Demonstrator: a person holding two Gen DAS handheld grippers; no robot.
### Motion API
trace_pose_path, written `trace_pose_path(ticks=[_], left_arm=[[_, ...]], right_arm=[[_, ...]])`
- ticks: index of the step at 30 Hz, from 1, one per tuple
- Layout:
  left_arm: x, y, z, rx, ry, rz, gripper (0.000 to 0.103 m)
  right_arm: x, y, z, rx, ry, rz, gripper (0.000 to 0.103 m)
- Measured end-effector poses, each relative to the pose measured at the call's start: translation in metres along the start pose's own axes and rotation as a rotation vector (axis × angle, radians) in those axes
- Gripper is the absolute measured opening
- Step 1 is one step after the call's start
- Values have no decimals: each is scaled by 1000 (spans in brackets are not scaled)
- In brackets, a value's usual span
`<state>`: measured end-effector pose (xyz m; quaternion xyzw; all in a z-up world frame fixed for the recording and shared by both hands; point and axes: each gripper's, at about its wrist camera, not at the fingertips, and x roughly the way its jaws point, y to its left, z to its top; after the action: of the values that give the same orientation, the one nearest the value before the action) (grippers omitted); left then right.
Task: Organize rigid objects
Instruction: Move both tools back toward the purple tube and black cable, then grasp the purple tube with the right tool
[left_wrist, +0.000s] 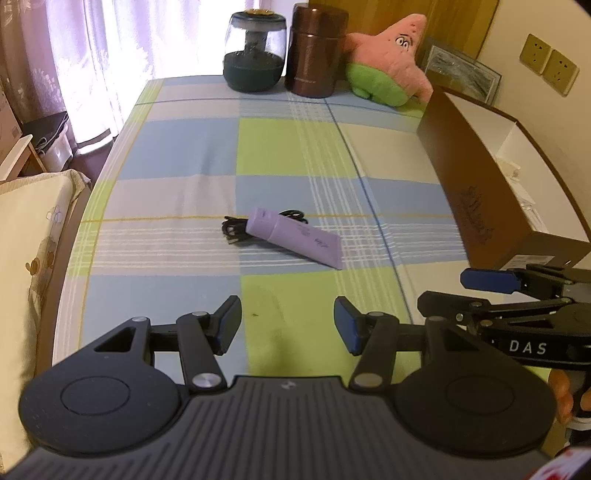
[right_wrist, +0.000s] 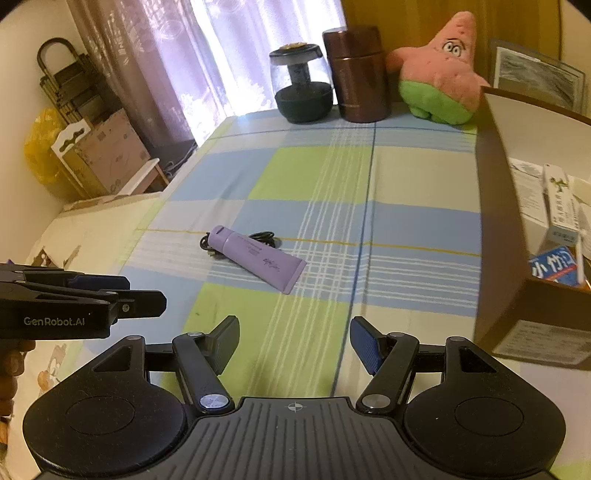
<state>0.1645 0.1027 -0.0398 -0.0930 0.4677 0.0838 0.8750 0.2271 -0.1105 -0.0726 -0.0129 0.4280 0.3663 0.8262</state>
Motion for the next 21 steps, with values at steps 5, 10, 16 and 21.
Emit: trace_pose_path(ticks=[5,10,16,21], left_arm=[[14,10,3,2,21,7,51],[31,22,9,10,34,11,51],[55,37,18,36,52,13,51],[76,48,25,46,73,17,50]], right_arm=[[19,6,5,-33,10,-2,63],[42,9,16,-63,20,20,63],[74,12,28,-125,17,62,63],[100,17,37,-206,22,87,63]])
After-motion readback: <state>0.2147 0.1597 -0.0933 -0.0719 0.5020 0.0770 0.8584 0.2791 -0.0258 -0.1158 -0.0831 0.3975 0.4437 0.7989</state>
